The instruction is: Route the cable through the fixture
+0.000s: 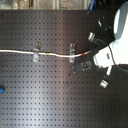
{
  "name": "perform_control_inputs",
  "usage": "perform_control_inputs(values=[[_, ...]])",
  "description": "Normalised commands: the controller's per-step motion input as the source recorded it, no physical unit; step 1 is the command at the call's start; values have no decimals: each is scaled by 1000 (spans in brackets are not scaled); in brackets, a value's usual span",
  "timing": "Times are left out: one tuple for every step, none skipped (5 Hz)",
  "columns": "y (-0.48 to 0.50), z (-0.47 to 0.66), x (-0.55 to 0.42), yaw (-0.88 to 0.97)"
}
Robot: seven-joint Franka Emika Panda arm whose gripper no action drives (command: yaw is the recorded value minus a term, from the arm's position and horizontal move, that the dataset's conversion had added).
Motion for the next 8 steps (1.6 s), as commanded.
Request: perform_control_inputs(values=[[7, 0, 18, 0], [58, -272, 136, -57], [-13, -345, 141, -146], [36, -198, 79, -177], [83, 57, 161, 189], [300, 61, 103, 546], [70, 157, -74, -109], [-70, 130, -202, -477]])
